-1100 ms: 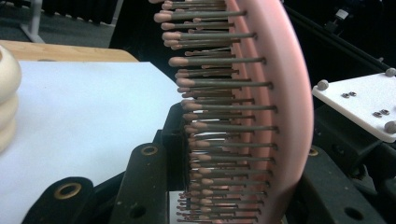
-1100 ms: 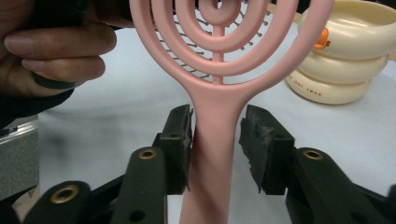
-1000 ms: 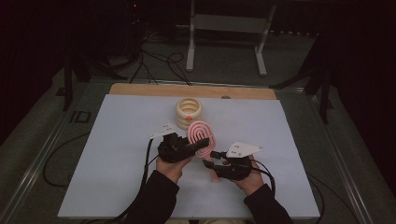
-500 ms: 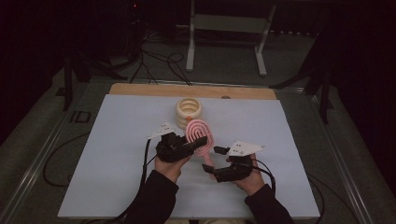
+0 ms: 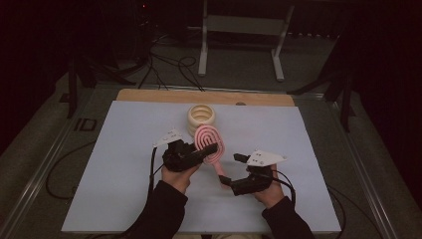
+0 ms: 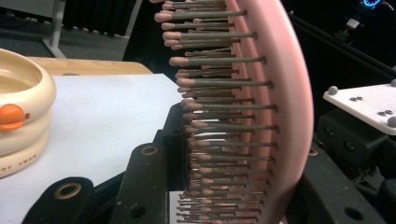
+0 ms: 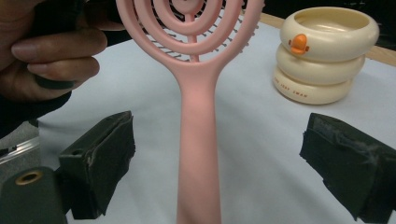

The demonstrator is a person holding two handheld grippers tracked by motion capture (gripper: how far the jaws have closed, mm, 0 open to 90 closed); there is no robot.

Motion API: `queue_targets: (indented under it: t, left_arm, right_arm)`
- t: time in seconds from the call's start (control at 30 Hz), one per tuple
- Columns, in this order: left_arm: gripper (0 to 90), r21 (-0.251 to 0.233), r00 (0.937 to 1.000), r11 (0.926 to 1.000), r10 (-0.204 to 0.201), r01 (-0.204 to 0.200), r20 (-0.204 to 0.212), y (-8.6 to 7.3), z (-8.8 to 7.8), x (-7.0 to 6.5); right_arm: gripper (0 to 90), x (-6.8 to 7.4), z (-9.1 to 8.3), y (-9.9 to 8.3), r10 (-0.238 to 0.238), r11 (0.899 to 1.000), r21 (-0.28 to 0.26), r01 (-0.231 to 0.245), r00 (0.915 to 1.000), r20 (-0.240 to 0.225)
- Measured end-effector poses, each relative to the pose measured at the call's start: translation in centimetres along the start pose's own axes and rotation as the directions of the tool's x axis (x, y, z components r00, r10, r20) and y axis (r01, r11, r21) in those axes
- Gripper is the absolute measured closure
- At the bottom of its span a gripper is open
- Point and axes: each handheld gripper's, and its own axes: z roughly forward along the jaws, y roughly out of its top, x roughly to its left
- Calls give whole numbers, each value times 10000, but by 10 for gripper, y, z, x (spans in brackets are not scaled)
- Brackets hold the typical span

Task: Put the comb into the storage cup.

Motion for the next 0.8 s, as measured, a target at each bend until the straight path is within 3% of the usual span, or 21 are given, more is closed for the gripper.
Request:
queue_targets:
  t: [0.33, 0.37, 0.47, 0.8]
  left_arm:
    - [648, -90, 9999, 10000, 19, -21, -121, 5, -5, 2]
    - [648, -94, 9999, 9999, 42, -43, -127, 5, -5, 2]
    - [648, -112, 9999, 9999, 59, -61, -153, 7, -6, 2]
    - [647, -228, 9993, 9996, 147, -155, -337, 15, -13, 4]
  right_arm:
    - [94, -3, -17, -4, -51, 9992, -385, 80, 9972, 750]
    - [95, -7, -24, -9, 121, 9986, -521, -63, 9936, 1121]
    - [95, -10, -32, -12, 265, 9971, -745, -154, 9882, 1507]
    - [101, -17, -48, -29, 420, 9946, -1017, -197, 9739, 2229]
